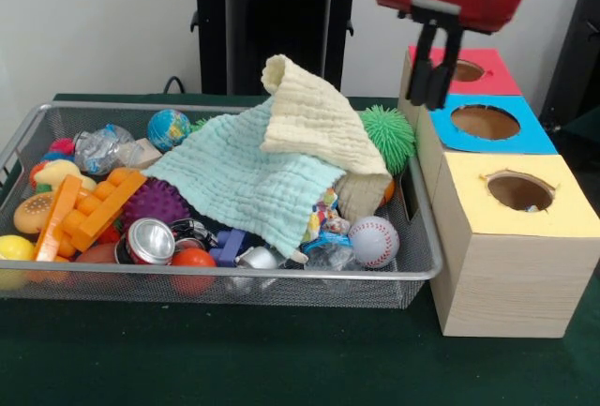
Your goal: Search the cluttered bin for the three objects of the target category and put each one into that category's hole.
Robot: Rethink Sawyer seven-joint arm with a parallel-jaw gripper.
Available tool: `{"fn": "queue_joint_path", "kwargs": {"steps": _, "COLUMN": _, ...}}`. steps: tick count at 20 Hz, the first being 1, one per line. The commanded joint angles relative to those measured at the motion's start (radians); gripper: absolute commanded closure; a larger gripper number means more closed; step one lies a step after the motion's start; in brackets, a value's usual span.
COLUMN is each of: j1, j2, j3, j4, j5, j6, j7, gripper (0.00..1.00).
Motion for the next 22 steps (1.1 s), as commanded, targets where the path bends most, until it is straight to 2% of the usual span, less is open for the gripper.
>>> {"fn": "queue_joint_path", "kwargs": {"steps": 1, "j1": -0.057, "j2": 0.04, "j3": 0.05, "j4": 0.049, "j5": -0.085, "j6": 0.002, "j7": -0.257, "gripper": 1.0}}
{"fn": "queue_joint_path", "kwargs": {"steps": 2, "j1": -0.067, "j2": 0.039, "j3": 0.056, "j4": 0.053, "j5": -0.086, "j6": 0.001, "j7": -0.266, "gripper": 1.0}}
{"fn": "queue_joint_path", "kwargs": {"steps": 3, "j1": -0.077, "j2": 0.036, "j3": 0.07, "j4": 0.064, "j5": -0.089, "j6": -0.003, "j7": -0.267, "gripper": 0.0}}
{"fn": "queue_joint_path", "kwargs": {"steps": 6, "j1": -0.093, "j2": 0.035, "j3": 0.085, "j4": 0.095, "j5": -0.073, "j6": -0.043, "j7": -0.257, "gripper": 0.0}}
{"fn": "queue_joint_path", "kwargs": {"steps": 11, "j1": -0.117, "j2": 0.108, "j3": 0.108, "j4": 0.141, "j5": -0.058, "j6": -0.118, "j7": -0.201, "gripper": 0.0}}
{"fn": "queue_joint_path", "kwargs": {"steps": 19, "j1": -0.127, "j2": 0.106, "j3": 0.098, "j4": 0.234, "j5": -0.07, "j6": -0.233, "j7": -0.142, "gripper": 0.0}}
{"fn": "queue_joint_path", "kwargs": {"steps": 22, "j1": -0.131, "j2": 0.14, "j3": 0.101, "j4": 0.235, "j5": -0.077, "j6": -0.261, "j7": -0.139, "gripper": 0.0}}
